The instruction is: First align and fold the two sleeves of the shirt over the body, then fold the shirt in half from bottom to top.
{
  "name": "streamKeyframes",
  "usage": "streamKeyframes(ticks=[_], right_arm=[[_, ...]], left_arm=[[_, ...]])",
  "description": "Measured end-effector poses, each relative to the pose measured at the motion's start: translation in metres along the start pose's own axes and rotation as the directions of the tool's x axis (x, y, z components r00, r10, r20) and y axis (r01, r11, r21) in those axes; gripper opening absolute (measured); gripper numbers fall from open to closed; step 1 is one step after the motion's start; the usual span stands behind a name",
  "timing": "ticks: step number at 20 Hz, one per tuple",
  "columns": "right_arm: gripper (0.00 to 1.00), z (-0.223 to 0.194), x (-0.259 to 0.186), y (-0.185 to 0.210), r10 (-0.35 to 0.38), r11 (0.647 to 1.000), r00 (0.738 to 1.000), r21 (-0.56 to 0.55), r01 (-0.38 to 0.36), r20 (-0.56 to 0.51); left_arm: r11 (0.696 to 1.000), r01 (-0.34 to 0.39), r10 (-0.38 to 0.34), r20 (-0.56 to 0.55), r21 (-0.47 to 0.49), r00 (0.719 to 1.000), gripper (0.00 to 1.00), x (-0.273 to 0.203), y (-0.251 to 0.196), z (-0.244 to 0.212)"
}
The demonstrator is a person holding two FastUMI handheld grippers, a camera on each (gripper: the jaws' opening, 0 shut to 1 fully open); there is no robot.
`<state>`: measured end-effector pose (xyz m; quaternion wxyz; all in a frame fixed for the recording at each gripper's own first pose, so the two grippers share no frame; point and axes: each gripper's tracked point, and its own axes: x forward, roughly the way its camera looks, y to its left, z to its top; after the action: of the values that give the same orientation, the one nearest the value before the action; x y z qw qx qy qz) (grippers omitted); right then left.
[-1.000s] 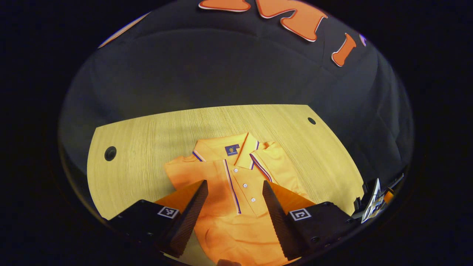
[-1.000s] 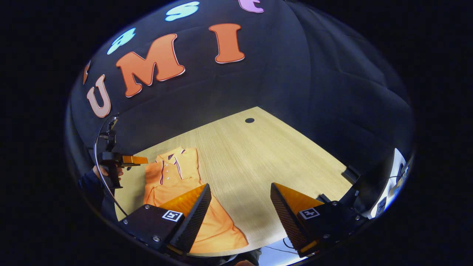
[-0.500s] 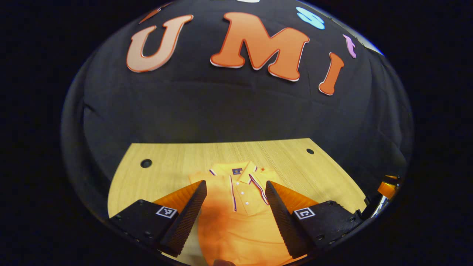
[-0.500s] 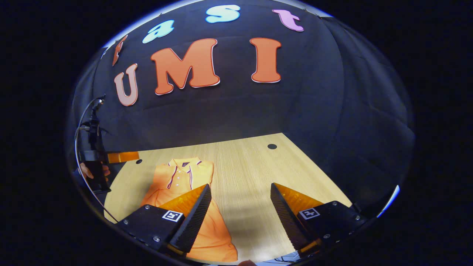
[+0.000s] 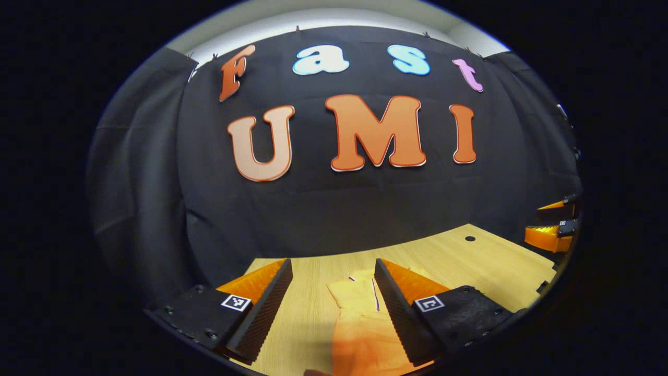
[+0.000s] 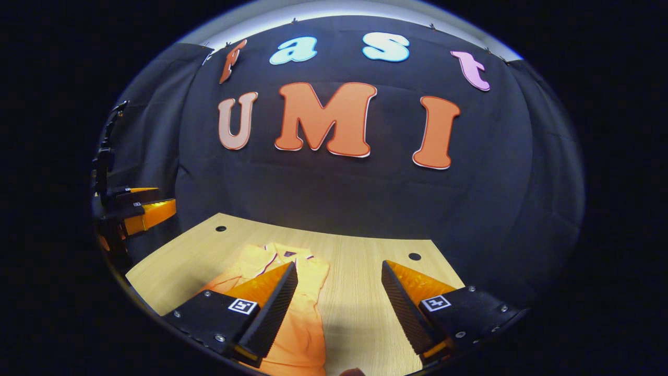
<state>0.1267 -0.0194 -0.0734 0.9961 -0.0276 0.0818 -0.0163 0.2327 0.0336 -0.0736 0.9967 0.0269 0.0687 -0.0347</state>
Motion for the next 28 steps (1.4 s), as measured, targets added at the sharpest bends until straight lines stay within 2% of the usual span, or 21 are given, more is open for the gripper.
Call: streamKeyframes(ticks=[7,10,14,15,17,20,22,24,28], right_arm=[[0.99,-0.007,-0.026,0.019,0.088,0.996,0.994,0.016,-0.089,0.063],[0.99,-0.028,-0.034,0.02,0.107,0.994,0.994,-0.01,-0.107,0.036],[0.99,-0.089,-0.042,0.023,0.139,0.99,0.98,0.003,-0.14,-0.143],[1.0,-0.101,-0.036,0.025,0.135,0.991,0.971,0.002,-0.137,-0.196],[1.0,-0.134,-0.034,0.027,0.14,0.99,0.941,0.012,-0.143,-0.307],[1.0,-0.173,-0.053,0.03,0.161,0.987,0.902,0.048,-0.155,-0.4],[1.0,-0.18,-0.049,0.038,0.169,0.986,0.877,0.076,-0.151,-0.449],[1.0,-0.191,-0.046,0.047,0.177,0.984,0.851,0.106,-0.143,-0.495],[1.0,-0.208,-0.054,0.068,0.242,0.969,0.767,0.193,-0.156,-0.594]], left_arm=[[0.992,-0.116,0.118,0.045,-0.043,0.992,0.97,-0.086,0.003,-0.008],[0.997,-0.078,0.077,-0.035,-0.027,0.996,0.97,-0.098,-0.016,-0.04],[0.996,-0.024,0.006,-0.195,-0.087,0.981,0.98,-0.097,-0.031,-0.098],[0.995,0.002,-0.028,-0.248,-0.105,0.968,0.98,-0.098,-0.037,-0.113],[0.991,0.004,-0.049,-0.344,-0.131,0.938,0.98,-0.099,-0.039,-0.145],[0.99,-0.011,-0.05,-0.422,-0.143,0.905,0.98,-0.101,-0.034,-0.175],[0.992,-0.022,-0.04,-0.47,-0.126,0.882,0.98,-0.102,-0.029,-0.194],[0.993,-0.025,-0.042,-0.536,-0.117,0.843,0.98,-0.117,-0.028,-0.218],[0.996,-0.036,-0.026,-0.65,-0.082,0.759,0.98,-0.136,-0.019,-0.271]])
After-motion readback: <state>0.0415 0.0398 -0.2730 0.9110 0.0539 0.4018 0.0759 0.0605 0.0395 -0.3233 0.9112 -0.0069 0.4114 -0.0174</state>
